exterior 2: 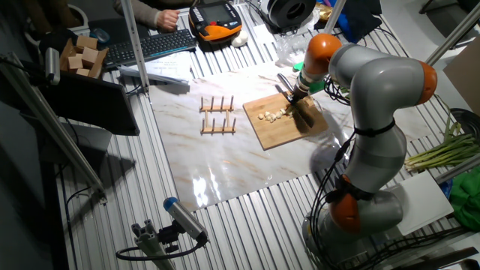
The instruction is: Chop the scallions
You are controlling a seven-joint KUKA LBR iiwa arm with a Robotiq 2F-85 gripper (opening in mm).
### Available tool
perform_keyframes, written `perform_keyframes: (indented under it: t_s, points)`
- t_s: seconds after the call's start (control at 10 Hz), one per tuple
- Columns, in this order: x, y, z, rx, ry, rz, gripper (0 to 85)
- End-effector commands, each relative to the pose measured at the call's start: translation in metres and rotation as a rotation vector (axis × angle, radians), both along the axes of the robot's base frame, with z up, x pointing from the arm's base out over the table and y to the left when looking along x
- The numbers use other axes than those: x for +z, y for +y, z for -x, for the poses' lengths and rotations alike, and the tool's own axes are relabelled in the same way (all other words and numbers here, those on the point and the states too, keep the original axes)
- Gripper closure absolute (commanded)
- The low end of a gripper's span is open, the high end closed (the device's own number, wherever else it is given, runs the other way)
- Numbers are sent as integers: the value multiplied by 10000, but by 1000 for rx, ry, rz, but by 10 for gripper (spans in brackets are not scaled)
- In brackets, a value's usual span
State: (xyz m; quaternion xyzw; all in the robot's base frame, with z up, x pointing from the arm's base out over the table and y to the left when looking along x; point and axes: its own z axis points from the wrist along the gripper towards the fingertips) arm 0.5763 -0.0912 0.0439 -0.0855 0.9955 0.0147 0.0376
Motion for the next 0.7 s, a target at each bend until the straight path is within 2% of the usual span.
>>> perform_keyframes:
  t_s: [0.0, 0.1, 0.3, 0.5, 0.6]
  points:
    - [-24, -7, 39, -3, 12, -5, 850]
    - [-19, -25, 72, -2, 20, -9, 850]
    - [-58, -49, 150, -15, 7, -25, 850]
    - [-27, -33, 99, -20, -1, -15, 850]
    - [24, -15, 21, -23, -4, -1, 850]
